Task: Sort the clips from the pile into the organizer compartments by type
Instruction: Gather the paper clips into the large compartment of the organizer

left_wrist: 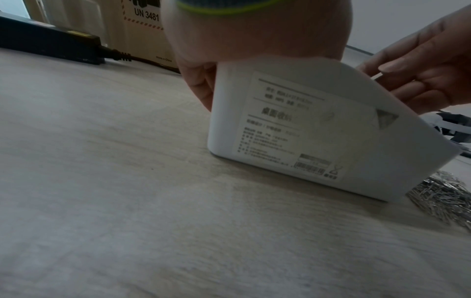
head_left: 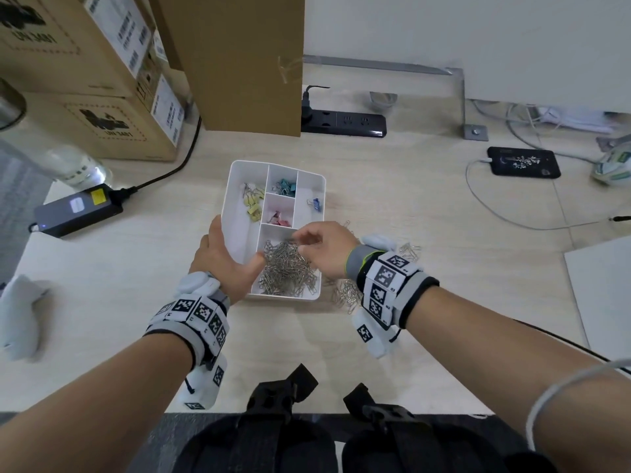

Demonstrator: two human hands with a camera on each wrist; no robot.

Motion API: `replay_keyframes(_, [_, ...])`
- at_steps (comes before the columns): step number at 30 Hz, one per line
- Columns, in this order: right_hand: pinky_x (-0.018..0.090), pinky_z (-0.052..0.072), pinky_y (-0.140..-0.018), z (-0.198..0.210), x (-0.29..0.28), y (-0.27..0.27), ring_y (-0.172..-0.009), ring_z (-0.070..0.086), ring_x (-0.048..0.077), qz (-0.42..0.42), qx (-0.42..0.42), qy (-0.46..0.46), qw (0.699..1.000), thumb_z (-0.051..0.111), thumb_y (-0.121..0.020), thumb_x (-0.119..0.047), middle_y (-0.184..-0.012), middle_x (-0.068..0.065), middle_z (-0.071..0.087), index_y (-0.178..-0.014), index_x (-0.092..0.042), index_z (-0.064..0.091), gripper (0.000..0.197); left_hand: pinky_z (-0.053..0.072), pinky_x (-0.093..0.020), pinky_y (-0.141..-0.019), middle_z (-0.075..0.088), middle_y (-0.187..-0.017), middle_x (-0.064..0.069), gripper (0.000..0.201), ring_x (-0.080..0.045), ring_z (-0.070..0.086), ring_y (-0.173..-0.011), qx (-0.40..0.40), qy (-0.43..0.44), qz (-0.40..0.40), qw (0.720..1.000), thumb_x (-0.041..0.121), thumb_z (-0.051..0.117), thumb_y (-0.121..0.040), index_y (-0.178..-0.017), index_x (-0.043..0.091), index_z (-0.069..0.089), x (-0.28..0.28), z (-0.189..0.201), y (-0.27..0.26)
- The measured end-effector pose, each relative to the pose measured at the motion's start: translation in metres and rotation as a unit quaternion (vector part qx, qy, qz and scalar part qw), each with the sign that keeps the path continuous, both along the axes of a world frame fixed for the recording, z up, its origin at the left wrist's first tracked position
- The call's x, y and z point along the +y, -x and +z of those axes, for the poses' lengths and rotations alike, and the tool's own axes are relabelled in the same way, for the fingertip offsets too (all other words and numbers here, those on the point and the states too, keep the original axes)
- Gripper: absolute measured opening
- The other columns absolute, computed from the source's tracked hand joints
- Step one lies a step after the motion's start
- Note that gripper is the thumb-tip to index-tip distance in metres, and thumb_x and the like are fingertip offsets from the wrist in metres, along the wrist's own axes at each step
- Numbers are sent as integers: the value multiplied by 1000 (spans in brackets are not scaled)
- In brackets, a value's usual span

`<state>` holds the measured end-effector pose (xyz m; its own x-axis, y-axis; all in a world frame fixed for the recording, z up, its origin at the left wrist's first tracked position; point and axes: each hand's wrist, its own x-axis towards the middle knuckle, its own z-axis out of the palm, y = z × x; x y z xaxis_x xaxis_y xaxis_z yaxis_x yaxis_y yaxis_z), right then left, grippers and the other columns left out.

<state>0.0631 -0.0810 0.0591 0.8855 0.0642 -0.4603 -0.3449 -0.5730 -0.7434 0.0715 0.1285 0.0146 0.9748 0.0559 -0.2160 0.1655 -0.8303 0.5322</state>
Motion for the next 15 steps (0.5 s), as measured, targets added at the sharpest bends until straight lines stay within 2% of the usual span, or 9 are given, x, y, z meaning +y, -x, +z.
replay_keyframes(2, [32,55,-82,-1,-4,-2,-87,67,18,-35,-15,-5,999,60,-89,-15,-99,-2,70,-101,-24,68,17,50,-47,-86,53,-127,-11,95,-36,55,-108,-3,0,0,1000,57,66,-73,-150,26,19,0,0,1])
replay_keyframes(5, [40,58,-81,-5,-18,-6,-81,69,20,-119,-36,-10,992,60,-87,-13,-81,-7,68,-82,-32,65,20,50,-47,-84,53,-125,-12,95,-37,55,-106,-3,6,5,1000,55,67,-73,-150,26,19,-1,1,1])
replay_keyframes(7, [41,59,-78,-6,-29,-8,-79,70,22,-154,-45,-1,987,62,-85,-16,-79,-5,69,-78,-32,64,18,50,-48,-84,53,-125,-12,95,-36,56,-106,-5,5,4,1000,56,66,-73,-150,26,19,-1,1,1])
replay_keyframes(8, [38,58,-75,-8,-36,-7,-78,69,21,-163,-49,10,985,63,-85,-17,-79,-4,69,-78,-32,65,16,50,-48,-84,53,-125,-11,95,-36,55,-107,-5,4,3,1000,57,65,-72,-150,26,19,-1,1,1])
replay_keyframes(11, [18,45,-65,-13,-57,0,-83,64,15,-157,-48,85,983,63,-87,-23,-87,-8,66,-89,-28,66,7,50,-48,-85,53,-126,-11,95,-36,55,-108,-2,8,6,1000,58,64,-72,-150,28,17,-1,1,1])
replay_keyframes(13, [19,43,-72,-19,-70,9,-97,62,18,-114,-11,162,980,63,-88,-32,-105,-4,64,-107,-25,62,20,51,-48,-85,52,-127,-12,96,-37,56,-108,-1,10,3,1000,59,64,-72,-150,28,17,-2,1,2])
replay_keyframes(15, [32,46,-87,-27,-78,18,-110,54,25,-41,31,256,965,63,-85,-45,-124,3,53,-127,-26,49,47,50,-48,-85,52,-127,-12,96,-37,55,-108,1,10,2,1000,59,62,-72,-150,27,17,-1,2,2])
